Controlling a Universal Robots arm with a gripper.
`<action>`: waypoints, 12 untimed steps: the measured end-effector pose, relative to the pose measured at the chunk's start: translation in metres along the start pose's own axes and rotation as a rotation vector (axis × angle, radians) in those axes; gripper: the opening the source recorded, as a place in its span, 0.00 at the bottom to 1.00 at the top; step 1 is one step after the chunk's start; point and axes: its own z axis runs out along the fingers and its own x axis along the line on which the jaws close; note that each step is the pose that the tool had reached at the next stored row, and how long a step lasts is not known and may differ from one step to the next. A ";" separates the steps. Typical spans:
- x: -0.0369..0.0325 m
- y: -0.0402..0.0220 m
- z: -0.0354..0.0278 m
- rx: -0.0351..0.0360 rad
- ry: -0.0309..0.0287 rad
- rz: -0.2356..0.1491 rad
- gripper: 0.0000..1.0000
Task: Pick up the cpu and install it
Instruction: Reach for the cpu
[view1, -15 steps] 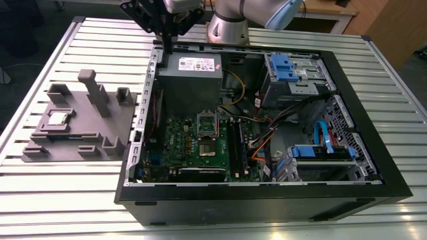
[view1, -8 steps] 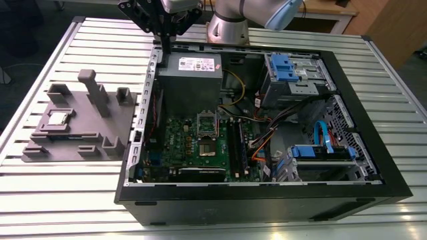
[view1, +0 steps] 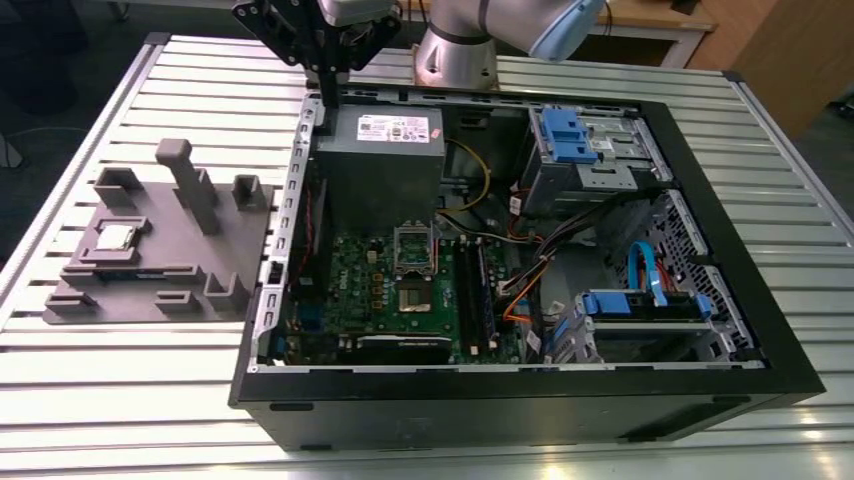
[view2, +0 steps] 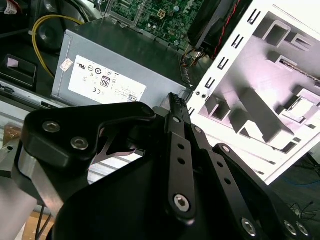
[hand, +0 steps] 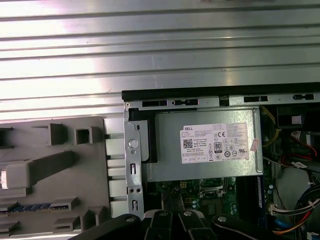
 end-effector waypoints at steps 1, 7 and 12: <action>0.0000 0.0000 0.0000 0.0000 0.0000 0.000 0.10; 0.0023 -0.0002 0.0001 0.0000 0.0000 0.000 0.10; 0.0048 -0.0004 0.0001 0.0000 -0.0001 0.000 0.10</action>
